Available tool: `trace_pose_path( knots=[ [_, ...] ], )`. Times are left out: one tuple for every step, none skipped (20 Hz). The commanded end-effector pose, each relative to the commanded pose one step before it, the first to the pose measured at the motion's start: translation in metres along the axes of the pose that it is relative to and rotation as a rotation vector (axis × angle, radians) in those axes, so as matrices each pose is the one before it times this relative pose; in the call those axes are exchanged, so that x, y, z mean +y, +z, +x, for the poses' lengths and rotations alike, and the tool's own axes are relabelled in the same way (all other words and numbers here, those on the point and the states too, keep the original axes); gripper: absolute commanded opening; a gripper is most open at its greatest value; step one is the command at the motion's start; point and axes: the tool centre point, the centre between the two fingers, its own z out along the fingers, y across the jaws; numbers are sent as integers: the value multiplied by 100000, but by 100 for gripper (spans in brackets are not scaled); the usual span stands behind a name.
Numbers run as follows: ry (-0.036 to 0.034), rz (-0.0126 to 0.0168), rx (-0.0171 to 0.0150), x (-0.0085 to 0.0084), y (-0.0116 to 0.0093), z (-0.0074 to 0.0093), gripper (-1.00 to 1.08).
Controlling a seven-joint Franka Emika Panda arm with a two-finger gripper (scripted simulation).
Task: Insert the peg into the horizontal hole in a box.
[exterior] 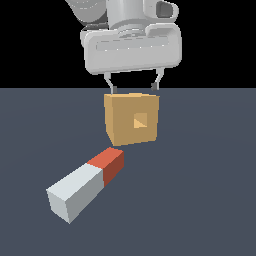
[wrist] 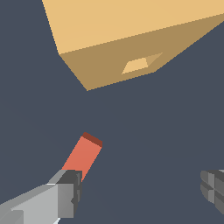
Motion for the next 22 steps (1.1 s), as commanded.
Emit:
trace_pose_path(
  knots=[
    [0,0,0,0,1,-1,100],
    [137,20,-5,-21,28,-39,100],
    [420,67,-11,-62,90,-123,100],
    [688,110,-18,-104,149,-198,100],
    [966,154,-26,-145,209,-281,100],
    [1229,196,-33,-186,266,-355,100],
    [1489,237,-40,-226,322,-431,100],
    [1739,278,-47,-265,376,-502,100],
    [1983,317,-53,-303,428,-573,100],
    [2216,354,-59,-340,479,-639,100],
    [2442,391,-65,-377,528,-704,100],
    [2657,426,-70,-412,575,-765,100],
    [2866,460,-75,-446,621,-825,100],
    [3066,493,-80,-480,665,-882,100],
    [3261,525,-85,-513,708,-937,100],
    [3445,556,-89,-545,750,-989,100],
    [3349,542,-85,-532,731,-961,100],
    [3078,500,-76,-490,674,-883,100],
    [2814,460,-66,-449,619,-807,100],
    [2564,421,-59,-410,567,-734,100],
    [2325,383,-51,-372,516,-666,100],
    [2087,346,-43,-335,465,-597,100]
  ],
)
